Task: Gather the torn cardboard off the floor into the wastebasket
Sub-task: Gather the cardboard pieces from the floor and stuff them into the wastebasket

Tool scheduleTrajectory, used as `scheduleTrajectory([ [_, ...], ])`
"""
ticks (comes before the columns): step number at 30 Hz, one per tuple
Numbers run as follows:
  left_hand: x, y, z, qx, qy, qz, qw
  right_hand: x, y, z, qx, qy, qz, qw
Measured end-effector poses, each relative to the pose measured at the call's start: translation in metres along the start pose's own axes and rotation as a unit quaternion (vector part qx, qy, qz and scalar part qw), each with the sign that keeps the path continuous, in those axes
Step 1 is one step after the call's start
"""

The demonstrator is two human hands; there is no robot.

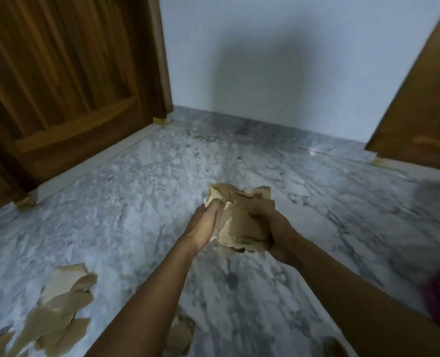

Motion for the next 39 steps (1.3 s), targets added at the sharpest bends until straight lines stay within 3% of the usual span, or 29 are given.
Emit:
scheduleTrajectory([
  [7, -0.115, 0.116, -0.002, 0.074, 0.107, -0.078, 0.988, 0.089, -0.095, 0.077, -0.035, -0.091, -0.029, 0.995],
  [15, -0.191, 0.31, -0.005, 0.138, 0.163, -0.052, 0.976, 0.141, -0.294, 0.135, -0.14, -0.157, -0.07, 0.975],
  [20, -0.223, 0.462, 0.015, 0.178, 0.205, -0.083, 0.959, 0.163, -0.423, 0.201, -0.267, -0.195, -0.06, 0.942],
  [25, -0.221, 0.58, 0.027, 0.214, 0.195, -0.131, 0.948, 0.153, -0.523, 0.25, -0.364, -0.164, 0.007, 0.917],
  [33, -0.188, 0.645, 0.036, 0.259, 0.124, -0.213, 0.934, 0.127, -0.588, 0.283, -0.357, -0.05, 0.108, 0.927],
  [37, -0.182, 0.646, 0.027, 0.256, 0.105, -0.227, 0.934, 0.126, -0.598, 0.284, -0.398, -0.026, 0.267, 0.877],
  [39, -0.184, 0.637, 0.021, 0.226, 0.122, -0.203, 0.945, 0.131, -0.594, 0.279, -0.404, -0.048, 0.292, 0.865],
])
Point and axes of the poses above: each hand's wrist, its own z-axis away from the middle knuckle, its own y-axis out of the palm, x = y × z, the point moved 3 cm from there along -z, towards the middle knuckle, and after that the axes turned 3 degrees about y, right-handed, at the moved point
